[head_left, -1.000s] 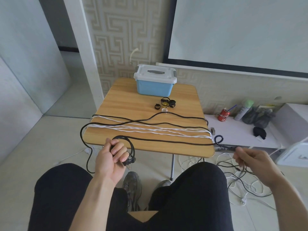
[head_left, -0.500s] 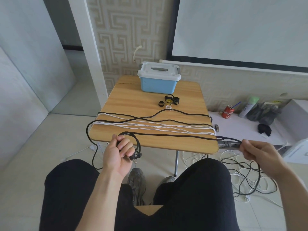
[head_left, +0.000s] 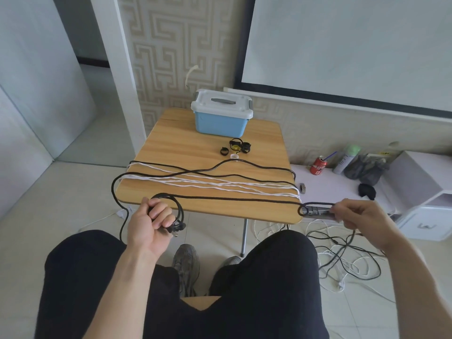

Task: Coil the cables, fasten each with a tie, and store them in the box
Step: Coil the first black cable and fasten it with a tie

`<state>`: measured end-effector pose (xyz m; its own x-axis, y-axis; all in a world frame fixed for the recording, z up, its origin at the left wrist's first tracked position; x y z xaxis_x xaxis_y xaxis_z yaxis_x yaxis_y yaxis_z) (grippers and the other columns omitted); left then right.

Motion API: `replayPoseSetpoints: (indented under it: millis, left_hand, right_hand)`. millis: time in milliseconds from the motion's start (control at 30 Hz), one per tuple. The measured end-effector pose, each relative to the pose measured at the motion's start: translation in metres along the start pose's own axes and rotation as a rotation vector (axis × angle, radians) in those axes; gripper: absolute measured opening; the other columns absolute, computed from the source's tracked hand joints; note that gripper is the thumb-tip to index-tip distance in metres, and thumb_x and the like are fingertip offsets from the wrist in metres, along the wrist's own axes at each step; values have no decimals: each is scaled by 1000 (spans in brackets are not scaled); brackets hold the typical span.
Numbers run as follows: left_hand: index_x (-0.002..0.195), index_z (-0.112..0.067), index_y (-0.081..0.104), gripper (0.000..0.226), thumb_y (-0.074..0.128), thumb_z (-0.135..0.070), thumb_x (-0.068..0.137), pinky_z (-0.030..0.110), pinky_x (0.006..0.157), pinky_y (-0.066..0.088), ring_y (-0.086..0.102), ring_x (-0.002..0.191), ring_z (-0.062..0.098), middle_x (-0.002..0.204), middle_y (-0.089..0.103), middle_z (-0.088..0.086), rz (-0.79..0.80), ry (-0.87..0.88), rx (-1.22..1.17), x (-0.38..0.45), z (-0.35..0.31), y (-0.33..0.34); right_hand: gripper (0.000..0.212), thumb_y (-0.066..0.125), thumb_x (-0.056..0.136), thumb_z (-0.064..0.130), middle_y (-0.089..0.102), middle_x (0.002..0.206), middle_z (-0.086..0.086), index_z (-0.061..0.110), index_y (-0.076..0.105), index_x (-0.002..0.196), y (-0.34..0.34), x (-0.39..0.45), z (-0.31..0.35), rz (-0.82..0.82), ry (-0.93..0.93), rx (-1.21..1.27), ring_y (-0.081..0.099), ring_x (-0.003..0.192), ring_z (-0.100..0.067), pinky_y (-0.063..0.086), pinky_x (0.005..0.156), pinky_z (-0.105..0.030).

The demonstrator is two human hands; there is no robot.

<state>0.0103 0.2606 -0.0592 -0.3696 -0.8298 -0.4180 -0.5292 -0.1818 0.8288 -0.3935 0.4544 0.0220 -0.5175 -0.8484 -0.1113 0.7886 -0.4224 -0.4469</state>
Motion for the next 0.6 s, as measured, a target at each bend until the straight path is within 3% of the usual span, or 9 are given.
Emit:
replayPoseSetpoints:
  millis: [67,167,233,333,400,433,500,600]
  left_hand:
    - [66,-20,39,37,39,-23,104,20,38,24,21,41,8,54,27,-10,-31,27,-22,2,-10,-7]
    - [68,-21,43,42,33,-27,108,20,38,24,21,40,7,54,28,-11,-26,52,25,0,-19,-7]
    - [68,-21,46,47,29,-34,110,20,37,24,21,40,7,54,27,-11,12,39,70,-4,-14,2]
    - [67,-21,46,48,30,-37,109,21,38,23,20,40,6,54,24,-10,109,-31,167,-11,3,22]
    - [67,-20,47,47,32,-37,108,21,37,23,22,39,6,54,24,-10,193,-127,248,-16,18,37]
    - [67,-19,46,45,33,-38,107,21,36,23,22,39,6,53,23,-10,241,-186,299,-20,27,44]
    - [69,-19,43,42,38,-39,104,21,35,23,22,38,7,53,21,-9,338,-273,410,-31,45,59]
    - [66,-21,40,37,45,-36,99,22,36,18,17,38,8,51,19,-9,422,-330,548,-46,66,76]
  right_hand:
    - [62,74,72,65,48,56,1,3,71,77,-15,3,-4,-68,24,76,33,49,-10,28,45,-14]
    - [50,57,98,43,44,47,7,1,64,72,-37,12,-16,-172,81,-98,34,58,-20,29,52,-27]
    - [50,49,106,33,51,53,2,-2,64,73,-45,18,-21,-236,112,-302,42,62,-24,32,58,-31]
    - [41,45,107,28,68,93,-21,-2,72,102,-49,27,-21,-362,172,-518,59,82,-34,39,69,-36]
    - [37,51,104,25,56,131,-27,3,60,132,-34,32,-14,-389,180,-593,62,103,-40,48,90,-44]
    - [41,56,101,23,53,137,-24,7,55,138,-18,34,-7,-373,134,-549,61,109,-37,48,98,-47]
    - [40,64,97,18,62,131,-9,13,59,136,33,34,22,-265,-44,-396,62,111,-21,49,102,-44]
    - [46,67,96,31,64,129,10,28,55,140,144,2,74,198,-249,-186,58,122,-1,44,107,-26]
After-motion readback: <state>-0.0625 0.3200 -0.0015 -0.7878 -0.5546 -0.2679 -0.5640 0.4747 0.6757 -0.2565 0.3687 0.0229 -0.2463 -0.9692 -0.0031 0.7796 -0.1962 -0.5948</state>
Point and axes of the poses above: each hand's wrist, its own x-axis towards the middle knuckle, its own y-axis out of the palm, z = x × y, the point moved 9 cm from there along x, towards the middle knuckle
